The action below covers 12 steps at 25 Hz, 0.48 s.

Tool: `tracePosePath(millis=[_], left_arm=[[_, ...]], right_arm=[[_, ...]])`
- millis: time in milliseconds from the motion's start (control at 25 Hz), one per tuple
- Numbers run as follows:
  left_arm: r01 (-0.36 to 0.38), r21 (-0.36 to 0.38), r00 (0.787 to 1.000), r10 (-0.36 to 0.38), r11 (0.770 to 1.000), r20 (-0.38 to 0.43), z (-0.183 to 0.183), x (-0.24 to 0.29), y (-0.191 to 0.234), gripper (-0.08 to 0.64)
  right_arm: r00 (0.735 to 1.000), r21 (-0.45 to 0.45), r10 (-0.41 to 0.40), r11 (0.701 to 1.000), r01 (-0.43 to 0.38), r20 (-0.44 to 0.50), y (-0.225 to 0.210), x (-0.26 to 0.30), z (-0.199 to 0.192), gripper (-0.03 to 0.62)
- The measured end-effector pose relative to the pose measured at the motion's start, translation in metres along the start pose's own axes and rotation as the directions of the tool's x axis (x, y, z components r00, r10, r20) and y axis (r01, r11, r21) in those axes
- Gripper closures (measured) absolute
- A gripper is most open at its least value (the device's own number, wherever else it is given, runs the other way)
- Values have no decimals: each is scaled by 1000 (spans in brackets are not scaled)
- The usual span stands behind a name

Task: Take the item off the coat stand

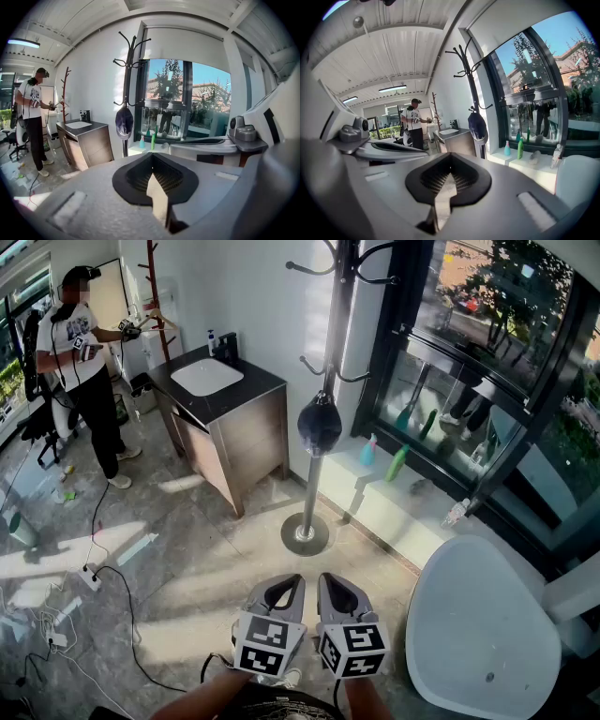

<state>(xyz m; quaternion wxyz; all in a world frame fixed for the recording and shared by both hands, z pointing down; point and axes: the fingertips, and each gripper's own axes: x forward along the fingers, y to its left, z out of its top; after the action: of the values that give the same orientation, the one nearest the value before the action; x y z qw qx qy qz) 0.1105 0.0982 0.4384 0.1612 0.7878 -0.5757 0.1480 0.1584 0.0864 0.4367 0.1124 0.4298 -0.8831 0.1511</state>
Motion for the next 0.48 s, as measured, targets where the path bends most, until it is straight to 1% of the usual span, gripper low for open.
tracePosePath(millis=[320, 480], left_arm=[[26, -27, 999, -27, 999, -31, -3, 22, 15, 558], [44, -36, 998, -45, 998, -39, 0, 40, 31, 559]], right_arm=[[1000, -11, -28, 1000, 28, -3, -10, 21, 3, 586], [999, -13, -42, 999, 42, -10, -14, 42, 8, 586]])
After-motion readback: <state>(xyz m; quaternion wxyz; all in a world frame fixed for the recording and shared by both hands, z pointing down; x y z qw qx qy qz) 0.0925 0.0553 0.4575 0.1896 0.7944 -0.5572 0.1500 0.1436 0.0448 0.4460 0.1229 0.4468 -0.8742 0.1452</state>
